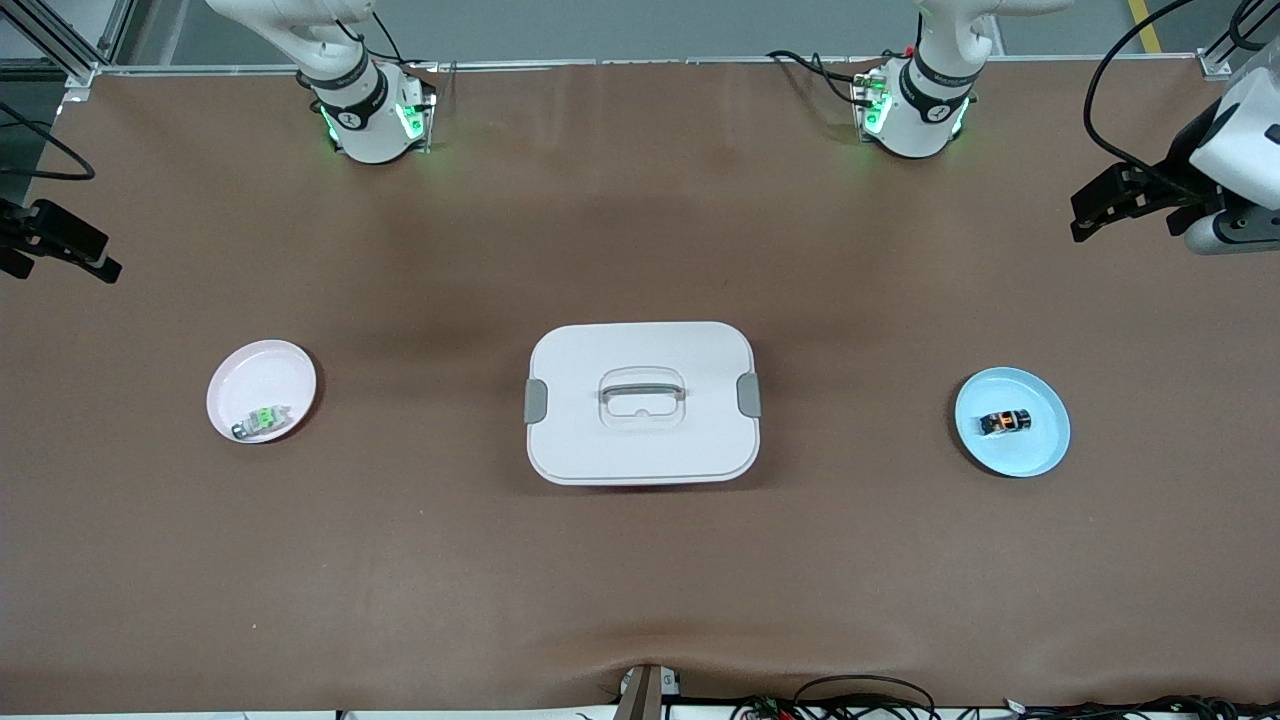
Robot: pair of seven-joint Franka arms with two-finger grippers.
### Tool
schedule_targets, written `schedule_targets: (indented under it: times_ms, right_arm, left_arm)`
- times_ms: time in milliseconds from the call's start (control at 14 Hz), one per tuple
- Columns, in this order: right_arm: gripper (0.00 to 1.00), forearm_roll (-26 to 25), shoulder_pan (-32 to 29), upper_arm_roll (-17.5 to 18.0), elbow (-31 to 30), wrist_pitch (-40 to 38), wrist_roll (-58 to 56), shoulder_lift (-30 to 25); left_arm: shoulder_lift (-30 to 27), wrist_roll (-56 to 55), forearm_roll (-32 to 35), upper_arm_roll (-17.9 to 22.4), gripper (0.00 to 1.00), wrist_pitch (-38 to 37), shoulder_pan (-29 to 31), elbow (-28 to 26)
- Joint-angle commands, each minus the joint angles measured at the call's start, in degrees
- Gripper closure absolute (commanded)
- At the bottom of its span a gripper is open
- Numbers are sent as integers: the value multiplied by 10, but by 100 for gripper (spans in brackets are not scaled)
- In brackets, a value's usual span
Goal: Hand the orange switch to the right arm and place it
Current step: 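Move the left gripper over the black-and-orange switch on the blue plate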
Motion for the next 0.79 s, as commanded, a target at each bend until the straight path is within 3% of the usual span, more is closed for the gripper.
schedule_targets:
  times_ms: [0,714]
  right_arm:
    - [0,-6,-8,9,11,-7,-3,2]
    - [0,-6,-8,10,12,-7,-2,4]
  left_arm:
    - [9,9,5,1,0,-10,1,12]
    - [17,9,9,3,0,-7,3,20]
